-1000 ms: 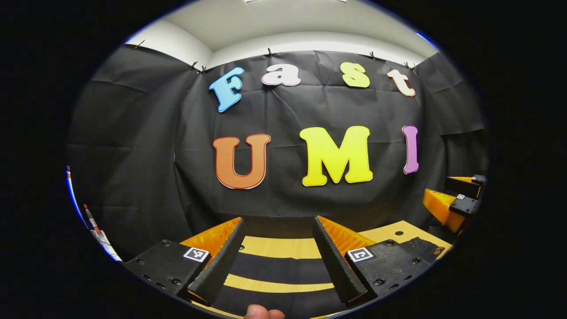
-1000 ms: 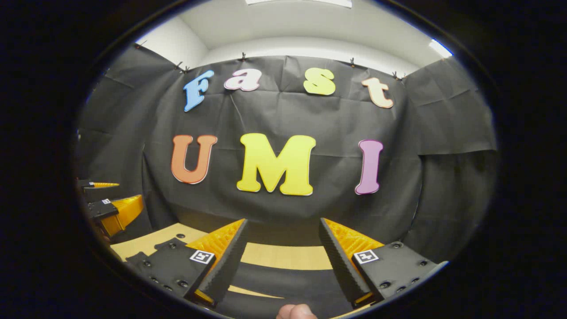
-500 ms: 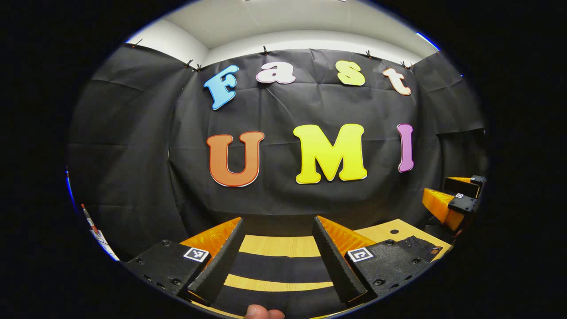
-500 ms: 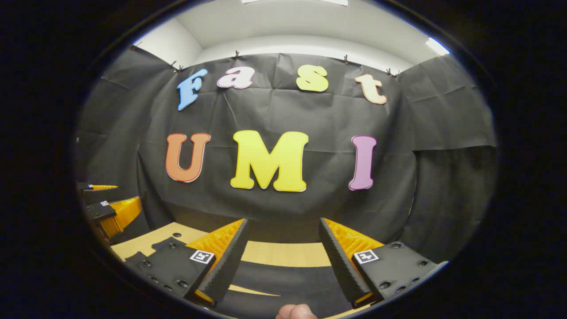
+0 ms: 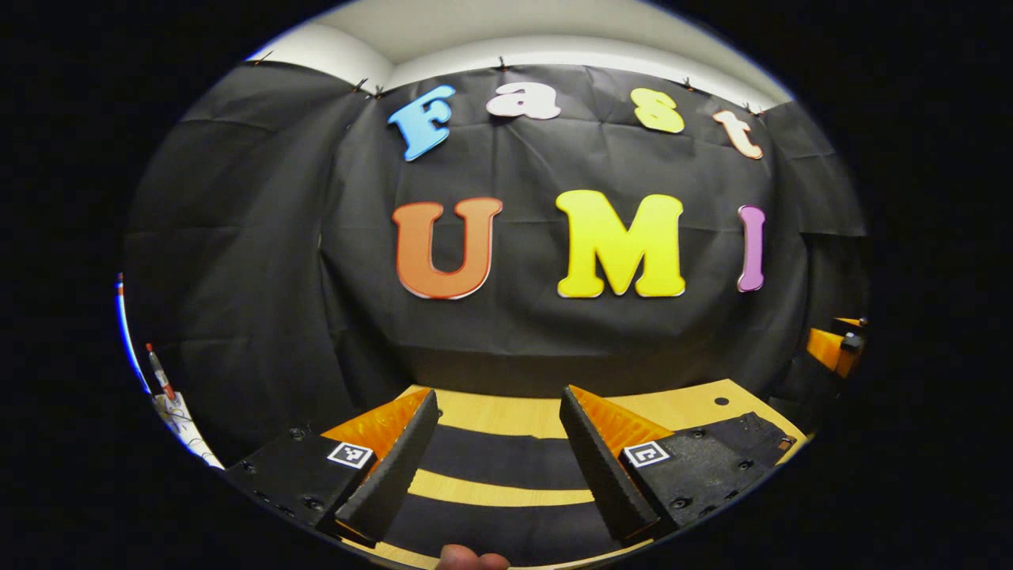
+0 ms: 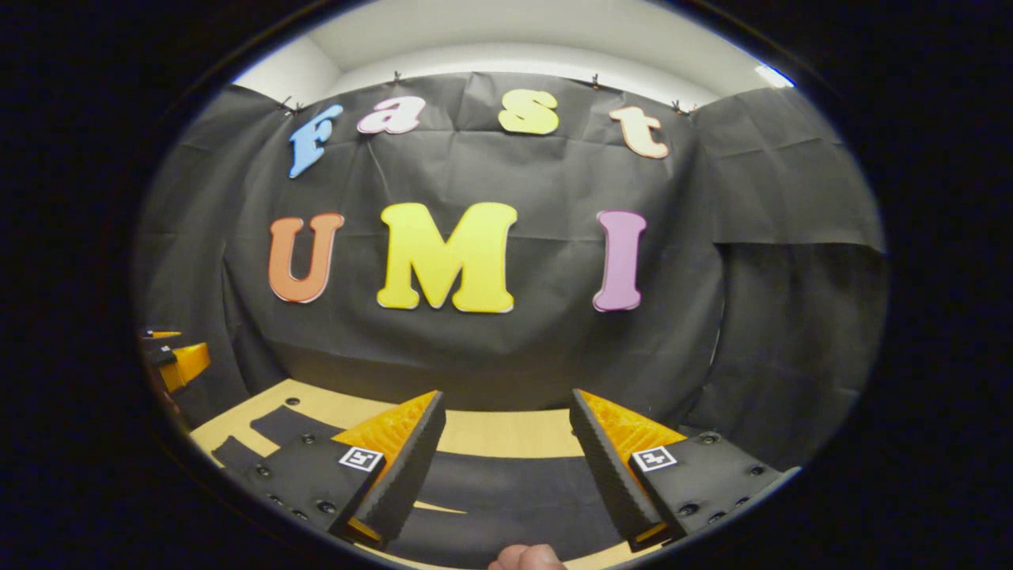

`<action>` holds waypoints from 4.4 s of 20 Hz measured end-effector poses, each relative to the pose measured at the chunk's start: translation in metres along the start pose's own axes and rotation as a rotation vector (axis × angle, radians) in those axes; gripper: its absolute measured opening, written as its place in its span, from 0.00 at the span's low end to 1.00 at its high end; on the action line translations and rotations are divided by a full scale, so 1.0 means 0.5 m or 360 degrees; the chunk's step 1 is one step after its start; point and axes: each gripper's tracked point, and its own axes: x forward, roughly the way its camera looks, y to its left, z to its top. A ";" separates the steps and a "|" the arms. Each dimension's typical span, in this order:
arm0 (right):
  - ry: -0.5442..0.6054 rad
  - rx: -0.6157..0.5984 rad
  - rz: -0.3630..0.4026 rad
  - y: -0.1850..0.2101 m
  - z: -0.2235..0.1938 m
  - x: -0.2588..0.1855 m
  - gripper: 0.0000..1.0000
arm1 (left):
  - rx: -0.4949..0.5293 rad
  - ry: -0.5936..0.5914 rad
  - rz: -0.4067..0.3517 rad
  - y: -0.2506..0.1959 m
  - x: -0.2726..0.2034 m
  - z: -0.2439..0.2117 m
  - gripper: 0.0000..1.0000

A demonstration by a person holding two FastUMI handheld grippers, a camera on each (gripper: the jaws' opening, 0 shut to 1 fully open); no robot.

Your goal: Grasp the waist and the cuffs of the jeans and fold them to make the two legs overlap; first hold the waist and fold one-third of the jeans toward the cuffs, then hold the cuffs and fold the remaining one-third in the same direction to finish folding.

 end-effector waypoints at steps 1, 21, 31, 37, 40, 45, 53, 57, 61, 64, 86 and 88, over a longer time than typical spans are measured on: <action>0.0050 0.0007 -0.0038 -0.037 -0.020 0.007 0.97 | -0.0039 0.0060 0.0028 0.027 0.004 -0.026 0.99; 0.1152 0.1176 -0.0563 -0.416 -0.592 0.029 0.98 | -0.2177 0.0944 0.0986 0.314 -0.117 -0.504 0.99; 0.1246 0.1181 -0.0671 -0.428 -0.646 0.074 0.92 | -0.2135 0.0940 0.0969 0.343 -0.035 -0.518 0.99; 0.1208 0.1131 -0.0680 -0.441 -0.646 0.104 0.96 | -0.2145 0.0894 0.0867 0.324 0.018 -0.514 0.97; 0.1195 0.1133 -0.0690 -0.438 -0.645 0.111 0.93 | -0.2165 0.0888 0.0813 0.310 0.039 -0.511 0.91; 0.1180 0.1009 -0.0798 -0.435 -0.658 0.114 0.93 | -0.2200 0.0893 0.0784 0.304 0.052 -0.518 0.94; 0.1164 0.0589 -0.0948 -0.430 -0.676 0.127 0.89 | -0.2301 0.0890 0.0693 0.271 0.084 -0.526 0.61; 0.1094 0.0524 -0.0906 -0.428 -0.677 0.139 0.58 | -0.2297 0.0901 0.0712 0.269 0.081 -0.541 0.41; 0.1138 0.0626 -0.0828 -0.421 -0.672 0.145 0.25 | -0.2307 0.0918 0.0728 0.268 0.082 -0.549 0.16; 0.1205 0.0897 -0.0770 -0.415 -0.659 0.145 0.17 | -0.2302 0.0923 0.0687 0.265 0.082 -0.538 0.07; 0.1513 0.2267 -0.0525 -0.429 -0.579 0.149 0.08 | -0.2581 0.1085 0.0736 0.272 0.224 -0.237 0.04; 0.1525 0.2355 -0.0547 -0.451 -0.570 0.147 0.08 | -0.2554 0.1145 0.0778 0.264 0.278 -0.231 0.03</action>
